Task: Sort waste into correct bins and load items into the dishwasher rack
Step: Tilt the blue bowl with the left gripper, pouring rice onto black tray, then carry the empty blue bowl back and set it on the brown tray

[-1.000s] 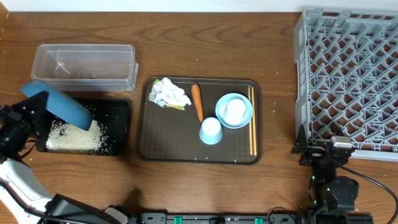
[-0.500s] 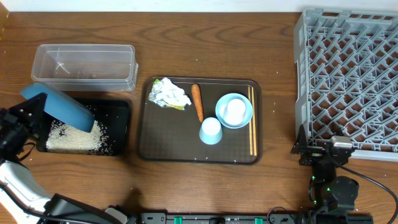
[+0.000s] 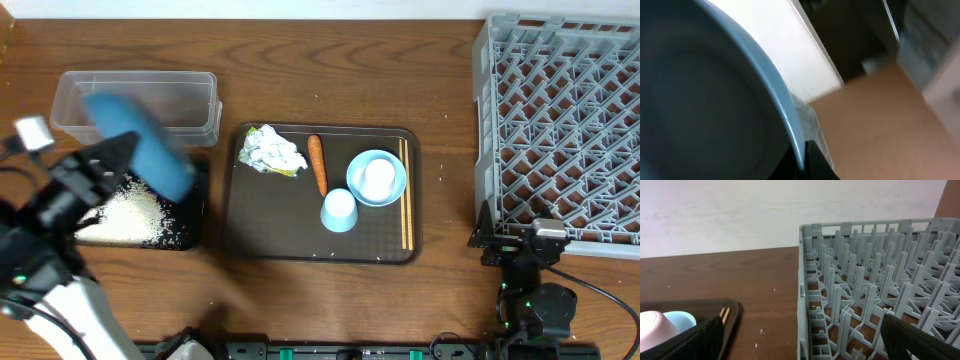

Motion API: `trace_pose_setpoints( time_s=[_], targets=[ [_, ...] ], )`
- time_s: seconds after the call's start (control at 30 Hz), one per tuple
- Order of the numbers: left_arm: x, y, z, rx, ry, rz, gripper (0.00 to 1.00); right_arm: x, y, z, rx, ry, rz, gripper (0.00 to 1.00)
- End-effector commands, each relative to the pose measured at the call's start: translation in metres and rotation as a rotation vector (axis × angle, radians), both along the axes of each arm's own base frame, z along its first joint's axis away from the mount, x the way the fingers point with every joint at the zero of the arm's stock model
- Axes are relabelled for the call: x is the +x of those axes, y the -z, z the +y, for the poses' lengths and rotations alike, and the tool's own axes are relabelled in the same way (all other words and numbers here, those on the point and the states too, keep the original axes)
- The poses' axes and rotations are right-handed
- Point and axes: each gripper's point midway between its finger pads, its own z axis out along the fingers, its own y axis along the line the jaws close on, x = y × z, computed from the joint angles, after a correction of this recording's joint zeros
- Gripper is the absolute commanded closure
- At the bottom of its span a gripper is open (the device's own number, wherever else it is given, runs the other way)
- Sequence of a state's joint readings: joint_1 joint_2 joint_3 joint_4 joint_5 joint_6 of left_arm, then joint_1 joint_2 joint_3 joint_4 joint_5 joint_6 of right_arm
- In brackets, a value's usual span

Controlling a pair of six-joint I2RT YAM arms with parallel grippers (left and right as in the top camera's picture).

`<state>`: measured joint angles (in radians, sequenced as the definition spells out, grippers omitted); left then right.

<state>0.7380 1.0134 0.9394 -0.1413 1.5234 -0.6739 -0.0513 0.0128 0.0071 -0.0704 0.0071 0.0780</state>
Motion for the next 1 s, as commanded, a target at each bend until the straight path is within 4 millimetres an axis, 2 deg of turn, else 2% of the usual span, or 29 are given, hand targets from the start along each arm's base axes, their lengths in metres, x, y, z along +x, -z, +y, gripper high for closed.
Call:
trace_pose_setpoints(
  time_s=[0.0,0.07,0.13,0.23,0.33,0.47,0.67,0.83,0.97],
  targets=[
    [-0.008,-0.011,-0.039,0.054,0.064,-0.037,0.94,0.000,0.001,0.001,-0.012,-0.006,0.003,0.01],
    [-0.008,-0.008,-0.058,0.084,0.053,-0.020,0.94,0.000,0.001,0.001,-0.012,-0.006,0.003,0.01],
    [-0.006,0.008,-0.069,0.142,-0.003,0.029,0.94,0.000,0.001,0.001,-0.012,-0.006,0.003,0.01],
    [-0.008,0.049,-0.077,0.254,-0.103,0.193,0.94,0.000,0.001,0.001,-0.012,-0.006,0.003,0.01],
    [-0.019,0.084,-0.090,0.395,-0.114,0.314,0.94,0.000,0.001,0.001,-0.012,-0.006,0.003,0.01],
    [-0.029,0.102,-0.122,0.563,-0.014,0.297,0.94,0.000,0.001,0.001,-0.012,-0.006,0.003,0.01],
    [-0.028,0.134,-0.151,0.787,0.010,0.317,0.94,0.000,0.001,0.001,-0.012,-0.006,0.003,0.01],
    [-0.021,0.175,-0.166,0.963,0.009,0.390,0.94,0.000,0.001,0.001,-0.012,-0.006,0.003,0.01],
    [-0.014,0.203,-0.176,1.028,0.015,0.455,0.94,0.000,0.001,0.001,-0.012,-0.006,0.003,0.01]
  ],
)
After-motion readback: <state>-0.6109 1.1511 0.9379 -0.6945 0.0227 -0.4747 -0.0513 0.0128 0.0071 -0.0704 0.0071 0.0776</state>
